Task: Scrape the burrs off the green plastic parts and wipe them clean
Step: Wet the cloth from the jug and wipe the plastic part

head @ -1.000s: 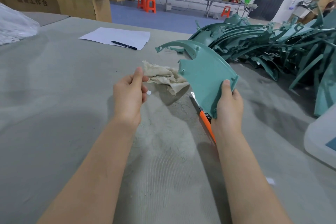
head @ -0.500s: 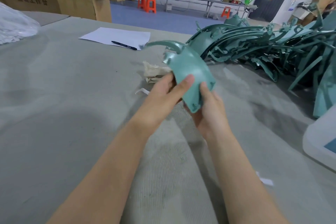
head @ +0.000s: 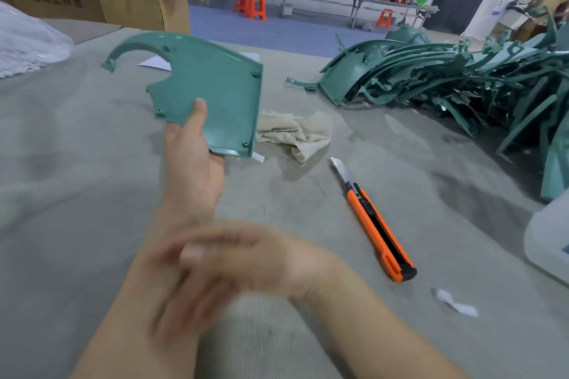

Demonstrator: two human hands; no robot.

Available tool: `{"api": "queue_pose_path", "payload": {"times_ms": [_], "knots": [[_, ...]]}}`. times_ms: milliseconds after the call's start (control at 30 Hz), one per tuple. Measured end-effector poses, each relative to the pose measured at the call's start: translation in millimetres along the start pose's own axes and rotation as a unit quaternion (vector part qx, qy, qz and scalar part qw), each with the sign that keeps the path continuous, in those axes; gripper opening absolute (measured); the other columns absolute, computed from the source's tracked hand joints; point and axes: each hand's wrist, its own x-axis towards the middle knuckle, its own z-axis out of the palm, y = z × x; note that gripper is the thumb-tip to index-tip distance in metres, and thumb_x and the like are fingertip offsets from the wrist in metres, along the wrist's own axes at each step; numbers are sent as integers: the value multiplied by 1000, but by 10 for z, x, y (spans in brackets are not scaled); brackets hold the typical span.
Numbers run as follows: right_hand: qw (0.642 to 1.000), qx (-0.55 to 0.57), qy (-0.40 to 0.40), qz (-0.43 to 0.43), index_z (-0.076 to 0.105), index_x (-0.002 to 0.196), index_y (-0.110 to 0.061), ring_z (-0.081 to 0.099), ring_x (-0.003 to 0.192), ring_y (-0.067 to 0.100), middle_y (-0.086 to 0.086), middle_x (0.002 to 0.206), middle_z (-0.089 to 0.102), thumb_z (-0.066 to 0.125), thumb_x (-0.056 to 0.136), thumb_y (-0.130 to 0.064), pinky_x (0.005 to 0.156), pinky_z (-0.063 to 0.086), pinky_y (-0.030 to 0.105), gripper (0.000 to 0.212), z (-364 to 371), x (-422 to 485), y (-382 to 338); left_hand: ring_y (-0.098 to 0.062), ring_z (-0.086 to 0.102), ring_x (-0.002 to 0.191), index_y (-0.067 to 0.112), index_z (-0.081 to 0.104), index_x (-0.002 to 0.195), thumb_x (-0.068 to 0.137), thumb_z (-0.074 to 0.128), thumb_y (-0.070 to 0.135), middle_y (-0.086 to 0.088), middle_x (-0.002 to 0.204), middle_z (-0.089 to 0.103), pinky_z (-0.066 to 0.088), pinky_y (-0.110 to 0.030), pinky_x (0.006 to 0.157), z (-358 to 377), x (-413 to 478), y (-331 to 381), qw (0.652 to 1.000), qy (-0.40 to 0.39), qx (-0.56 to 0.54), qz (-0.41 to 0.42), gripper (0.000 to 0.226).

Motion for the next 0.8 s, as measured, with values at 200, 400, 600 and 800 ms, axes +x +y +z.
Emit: {"api": "queue_pose_path", "payload": {"times_ms": [200,400,600,800], "knots": [[874,150,436,-155,62,95,-17,62,82,13,5,101,68,47,96,-3,78,49,27,20,-569,-81,-300,-15,66,102,15,51,131,100,45,7,-1,119,65,55,-33,86,-30,11,17,999,41,11,-7,32],[990,80,10,-113,64,86,-16,65,59,10,-1,71,71,48,98,-16,60,52,19,19,-120,-252,-271,-23,59,119,11,50,133,100,46,8,-8,131,60,49,-41,100,55,-42,-53,996,51,74,16,33],[963,53,237,-113,64,99,-18,63,84,13,4,96,71,52,97,-11,78,48,20,15,-215,58,-253,-23,61,116,12,56,125,98,49,7,-7,126,63,47,-46,101,1,10,-39,989,90,115,28,28],[851,-358,384,11,59,130,-26,6,148,28,8,162,11,46,98,-23,117,9,34,35,-850,393,-117,-15,64,108,17,52,127,97,51,13,2,118,65,51,-37,97,-84,70,-104,978,123,168,23,30]]}}
